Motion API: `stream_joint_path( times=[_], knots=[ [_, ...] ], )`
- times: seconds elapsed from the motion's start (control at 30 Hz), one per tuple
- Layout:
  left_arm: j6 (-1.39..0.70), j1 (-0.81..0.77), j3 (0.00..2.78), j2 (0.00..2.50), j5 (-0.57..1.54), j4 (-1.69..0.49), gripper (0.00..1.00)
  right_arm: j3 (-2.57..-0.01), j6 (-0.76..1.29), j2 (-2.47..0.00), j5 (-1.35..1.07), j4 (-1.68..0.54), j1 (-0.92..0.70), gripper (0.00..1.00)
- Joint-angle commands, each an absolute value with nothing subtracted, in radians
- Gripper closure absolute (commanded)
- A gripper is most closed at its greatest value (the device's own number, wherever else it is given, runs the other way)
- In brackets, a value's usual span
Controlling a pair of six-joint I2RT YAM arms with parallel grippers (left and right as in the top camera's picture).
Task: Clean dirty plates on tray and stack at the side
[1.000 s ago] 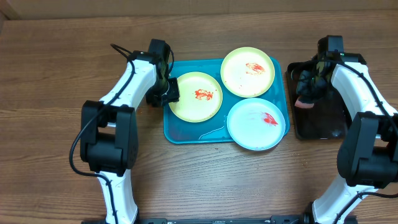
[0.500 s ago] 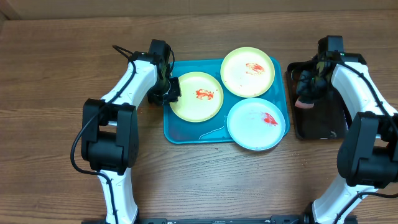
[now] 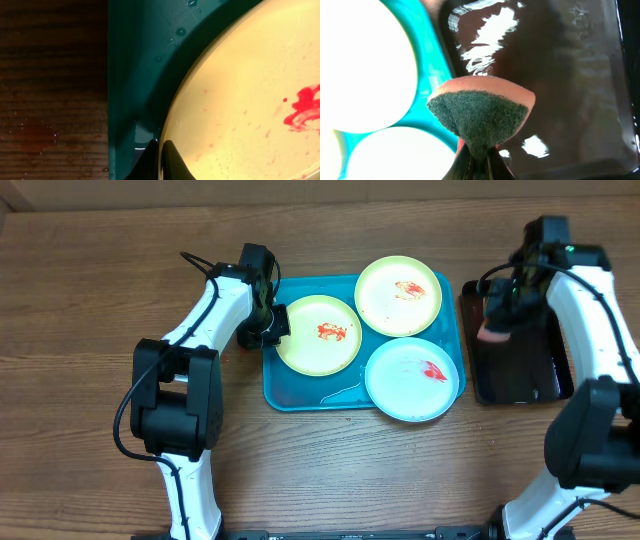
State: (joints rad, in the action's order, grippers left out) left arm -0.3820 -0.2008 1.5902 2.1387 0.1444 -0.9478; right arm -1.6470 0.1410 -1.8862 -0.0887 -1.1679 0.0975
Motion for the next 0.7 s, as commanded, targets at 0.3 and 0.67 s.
stream_joint_path(
  times=[0.3, 0.67],
  knots=[
    [-0.382, -0.209, 1.584, 2.155, 0.123, -0.932, 0.69, -1.689, 0.098, -1.841, -0.327, -1.174, 0.026, 0.96],
    [-0.408, -0.223, 1.527, 2.155, 0.124, -0.862, 0.92, -1.689, 0.131, -1.841, -0.335, -1.101, -0.120, 0.96]
  ],
)
